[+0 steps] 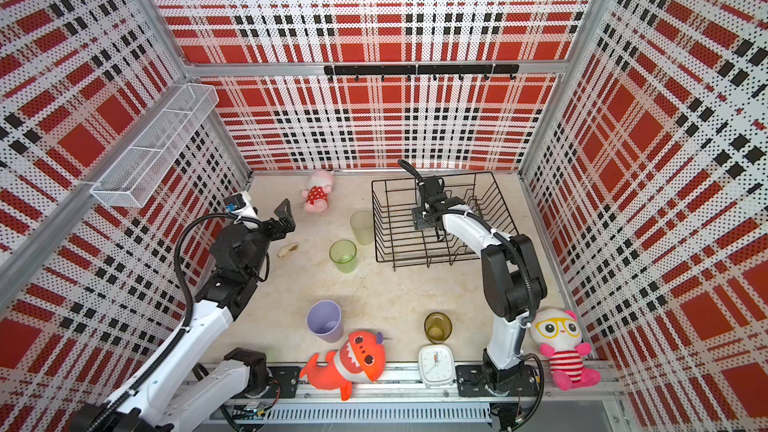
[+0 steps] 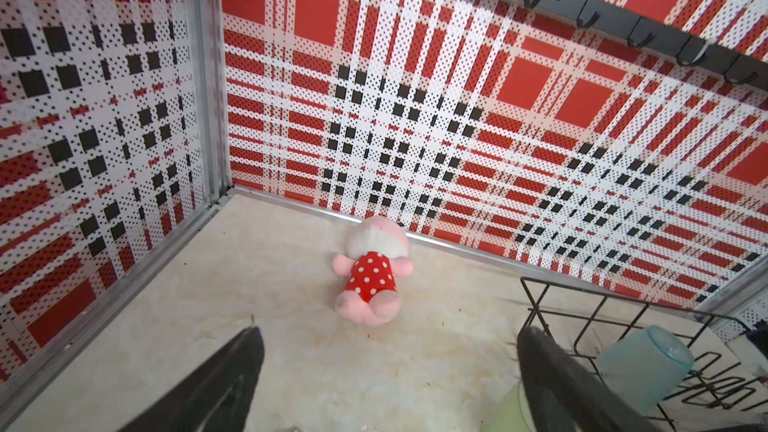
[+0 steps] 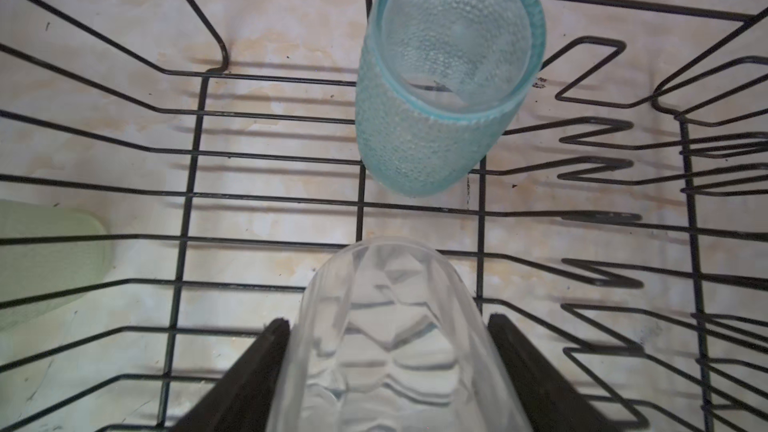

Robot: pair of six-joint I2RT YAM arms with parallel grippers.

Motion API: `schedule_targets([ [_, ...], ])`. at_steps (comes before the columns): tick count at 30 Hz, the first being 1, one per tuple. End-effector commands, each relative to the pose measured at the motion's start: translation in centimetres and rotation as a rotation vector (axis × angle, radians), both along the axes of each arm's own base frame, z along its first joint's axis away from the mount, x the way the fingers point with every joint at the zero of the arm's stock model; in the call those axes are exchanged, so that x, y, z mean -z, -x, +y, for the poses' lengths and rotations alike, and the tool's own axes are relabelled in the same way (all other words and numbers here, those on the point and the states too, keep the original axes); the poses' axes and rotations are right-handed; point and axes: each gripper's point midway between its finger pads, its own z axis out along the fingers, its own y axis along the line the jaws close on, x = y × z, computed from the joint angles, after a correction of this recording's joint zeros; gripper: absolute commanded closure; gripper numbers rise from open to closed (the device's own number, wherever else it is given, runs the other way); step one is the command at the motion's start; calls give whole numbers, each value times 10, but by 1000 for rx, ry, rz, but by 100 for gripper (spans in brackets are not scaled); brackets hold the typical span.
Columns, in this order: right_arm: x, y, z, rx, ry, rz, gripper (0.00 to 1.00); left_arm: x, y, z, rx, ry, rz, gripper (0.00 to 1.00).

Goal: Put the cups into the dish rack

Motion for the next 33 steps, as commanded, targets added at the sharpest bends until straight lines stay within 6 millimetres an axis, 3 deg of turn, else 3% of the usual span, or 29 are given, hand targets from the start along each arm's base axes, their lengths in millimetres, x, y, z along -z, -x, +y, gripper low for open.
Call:
schedule_targets([
  [1, 14, -6, -9, 15, 27, 1, 26, -3, 1, 5, -22, 2, -12, 2],
  [10, 39, -8, -21, 36, 20, 40, 25, -26, 22, -6, 172, 203, -229, 2],
  [16, 44, -11, -23, 36, 31, 45, 22, -16, 16, -5, 181, 196, -179, 2],
  [20, 42, -13, -22, 32, 37, 40, 12, -7, 7, -16, 220, 172, -111, 2],
  [26, 20, -13, -22, 32, 18, -1, 6, 1, 0, -46, 284, 114, -44, 2],
  [33, -34, -3, -25, 37, -26, -105, 2, 25, -16, -88, 342, 62, 102, 2],
])
